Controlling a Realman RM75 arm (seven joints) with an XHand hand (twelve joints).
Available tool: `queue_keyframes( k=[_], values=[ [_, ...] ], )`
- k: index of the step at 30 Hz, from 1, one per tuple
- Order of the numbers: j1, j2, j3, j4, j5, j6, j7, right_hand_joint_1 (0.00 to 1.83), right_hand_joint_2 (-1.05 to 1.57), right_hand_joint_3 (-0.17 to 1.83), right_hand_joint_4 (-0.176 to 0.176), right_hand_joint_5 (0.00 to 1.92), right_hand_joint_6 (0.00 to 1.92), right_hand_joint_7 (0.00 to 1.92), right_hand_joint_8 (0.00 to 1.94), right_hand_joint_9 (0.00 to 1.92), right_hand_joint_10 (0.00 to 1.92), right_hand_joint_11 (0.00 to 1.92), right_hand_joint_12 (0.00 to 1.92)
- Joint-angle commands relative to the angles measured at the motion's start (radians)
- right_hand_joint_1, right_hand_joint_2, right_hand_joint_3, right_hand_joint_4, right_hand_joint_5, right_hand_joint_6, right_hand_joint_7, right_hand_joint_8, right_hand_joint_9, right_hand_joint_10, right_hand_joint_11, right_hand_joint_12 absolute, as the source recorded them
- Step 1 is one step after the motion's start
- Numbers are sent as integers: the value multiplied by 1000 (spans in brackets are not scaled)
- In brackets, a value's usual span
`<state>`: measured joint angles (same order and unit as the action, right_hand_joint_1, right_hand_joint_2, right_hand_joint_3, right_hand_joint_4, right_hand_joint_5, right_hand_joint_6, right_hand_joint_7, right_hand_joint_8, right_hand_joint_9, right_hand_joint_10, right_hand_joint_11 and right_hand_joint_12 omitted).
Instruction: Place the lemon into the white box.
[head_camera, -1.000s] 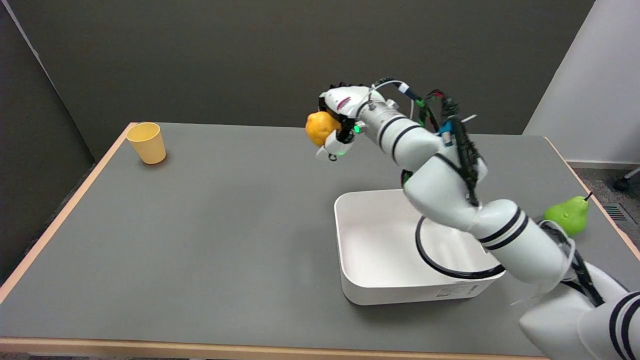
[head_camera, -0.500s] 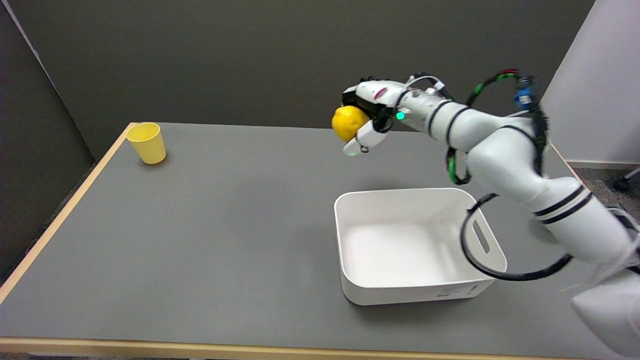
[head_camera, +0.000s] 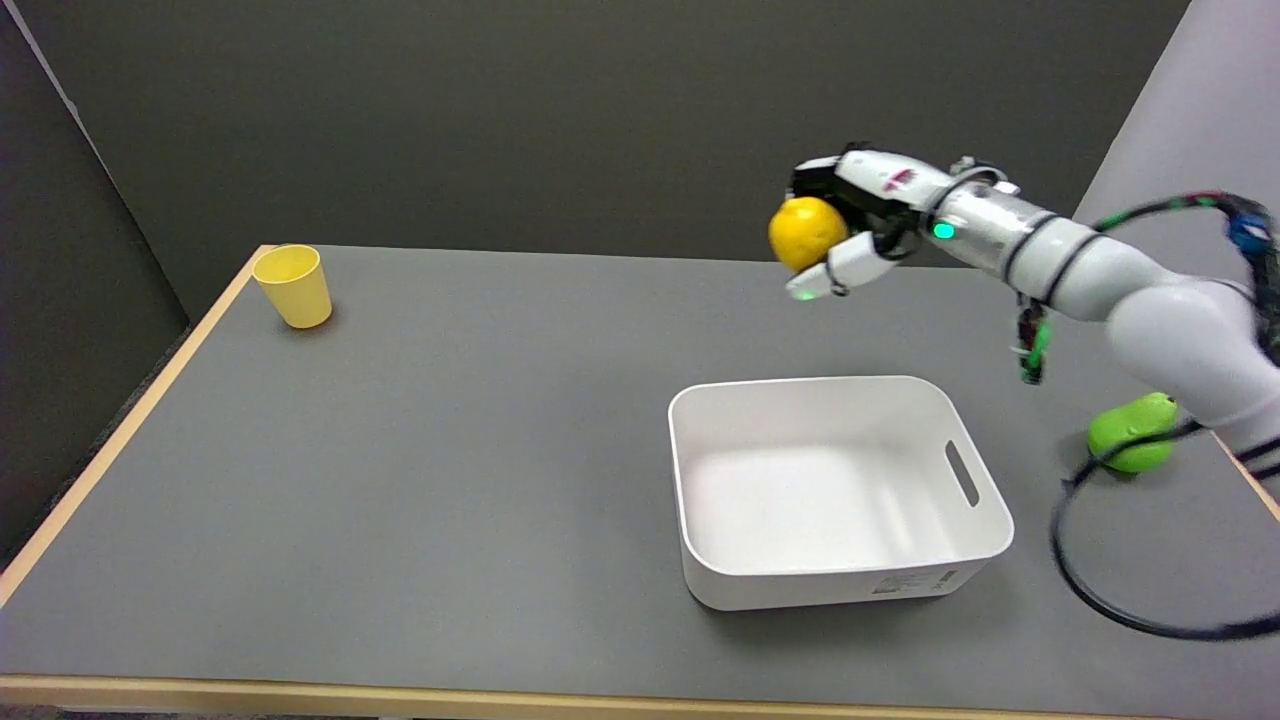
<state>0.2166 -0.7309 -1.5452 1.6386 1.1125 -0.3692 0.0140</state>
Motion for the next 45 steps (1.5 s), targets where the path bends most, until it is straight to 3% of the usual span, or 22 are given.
queue_keyframes(
  k=[1, 7, 12, 15, 17, 30, 45],
  values=[
    [-501, -11, 475, 53, 585, 154, -455, 1189, 879, 825, -139, 643, 1568, 869, 1647, 833, 1617, 863, 1921],
    [-588, -106, 522, 122, 571, 162, -458, 1195, 886, 811, -162, 636, 1557, 870, 1651, 825, 1627, 848, 1921],
    [-613, -128, 483, 173, 546, 186, -458, 1199, 900, 785, -175, 627, 1541, 865, 1656, 827, 1613, 839, 1921],
    [-582, -114, 435, 170, 546, 188, -458, 1345, 974, 594, -176, 582, 1495, 794, 1657, 745, 1569, 814, 1921],
    [-559, -107, 408, 172, 546, 189, -457, 1342, 1061, 410, -176, 577, 1439, 781, 1616, 733, 1535, 794, 1921],
    [-367, -54, 132, 162, 543, 363, -456, 1336, 1095, 362, -176, 552, 1448, 761, 1634, 718, 1557, 793, 1921],
    [-328, -44, 110, 129, 514, 399, -453, 1346, 1028, 479, -176, 576, 1461, 776, 1630, 743, 1547, 820, 1921]
  ],
)
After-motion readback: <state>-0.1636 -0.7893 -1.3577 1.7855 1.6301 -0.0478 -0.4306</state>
